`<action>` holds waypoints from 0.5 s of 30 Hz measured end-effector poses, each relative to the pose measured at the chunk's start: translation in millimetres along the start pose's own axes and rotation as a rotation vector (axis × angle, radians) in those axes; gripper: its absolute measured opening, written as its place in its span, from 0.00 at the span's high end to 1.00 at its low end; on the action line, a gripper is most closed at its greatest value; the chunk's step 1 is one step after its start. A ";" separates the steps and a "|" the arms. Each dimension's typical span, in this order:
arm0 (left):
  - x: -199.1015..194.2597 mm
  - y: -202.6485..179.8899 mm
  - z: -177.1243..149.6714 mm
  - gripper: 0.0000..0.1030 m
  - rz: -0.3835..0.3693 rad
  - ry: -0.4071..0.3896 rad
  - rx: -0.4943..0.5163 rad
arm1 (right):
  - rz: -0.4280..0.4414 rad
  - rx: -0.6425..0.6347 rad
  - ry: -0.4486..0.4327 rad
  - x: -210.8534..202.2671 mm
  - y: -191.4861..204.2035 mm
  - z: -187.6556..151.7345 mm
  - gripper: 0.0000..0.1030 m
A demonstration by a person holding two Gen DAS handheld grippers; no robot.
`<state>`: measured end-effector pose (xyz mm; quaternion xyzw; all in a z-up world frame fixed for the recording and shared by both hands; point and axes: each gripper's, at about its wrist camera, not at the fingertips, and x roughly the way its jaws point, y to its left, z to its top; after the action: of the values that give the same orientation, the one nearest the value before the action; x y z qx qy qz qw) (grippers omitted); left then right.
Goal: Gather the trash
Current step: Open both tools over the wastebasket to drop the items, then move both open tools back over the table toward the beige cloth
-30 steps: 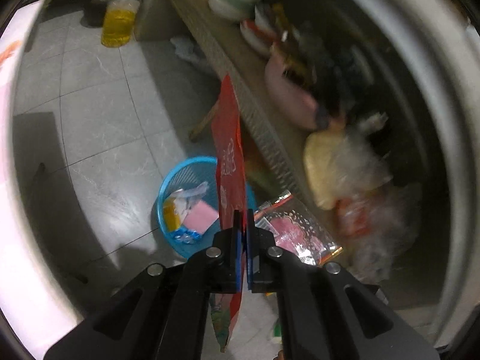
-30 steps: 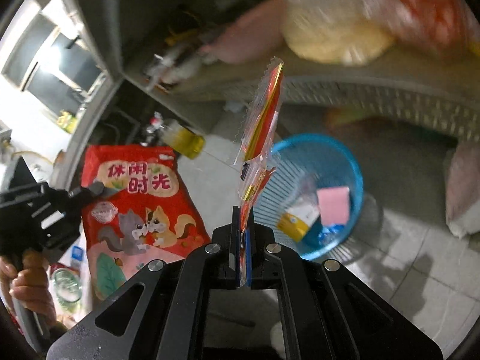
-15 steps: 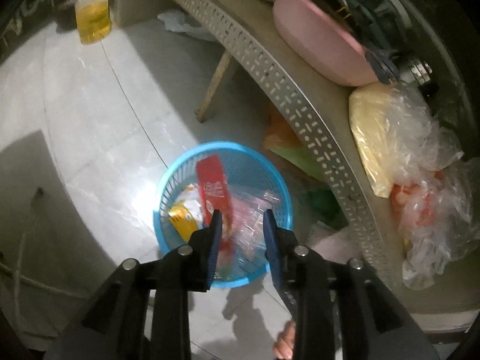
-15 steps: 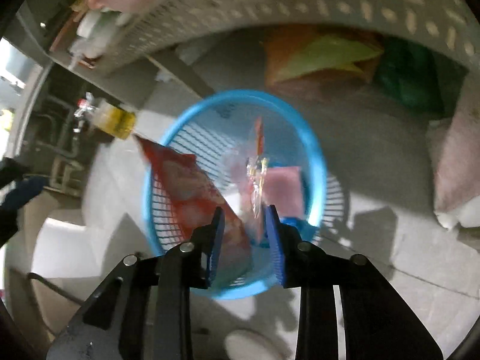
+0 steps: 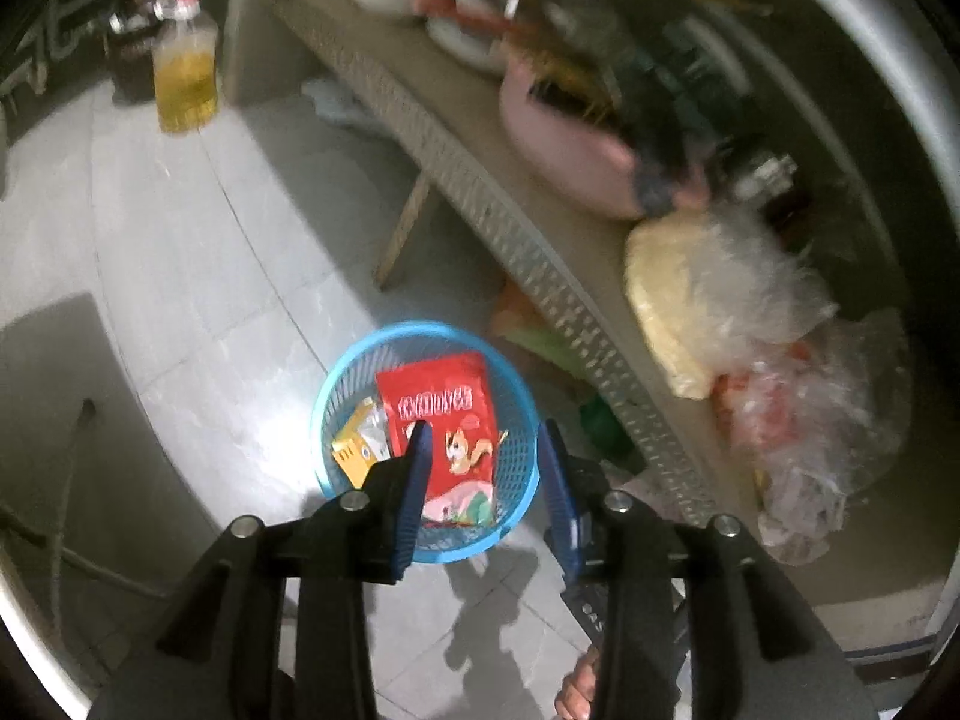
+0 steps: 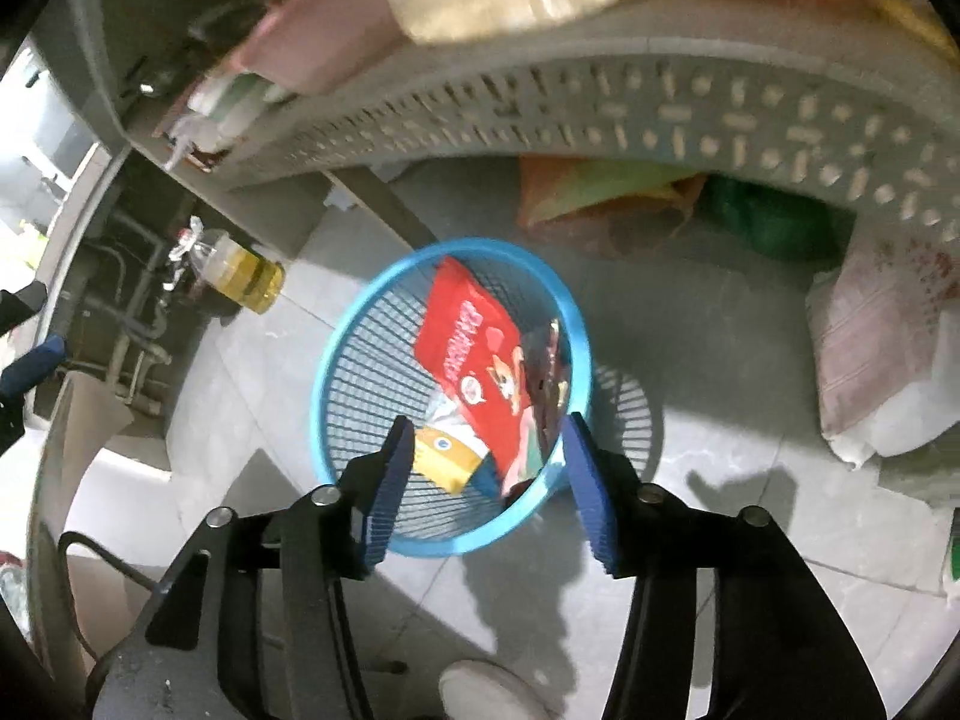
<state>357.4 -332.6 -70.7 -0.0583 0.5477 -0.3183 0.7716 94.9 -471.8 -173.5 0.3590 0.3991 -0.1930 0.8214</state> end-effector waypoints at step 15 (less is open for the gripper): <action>-225.4 33.0 -113.1 0.43 0.075 -0.407 0.002 | 0.152 -0.351 -0.153 -131.5 98.3 -29.3 0.29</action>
<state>227.2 -152.2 52.5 -0.1002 0.3820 -0.2714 0.8777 59.3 -380.3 -38.7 0.2235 0.3349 -0.0846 0.9114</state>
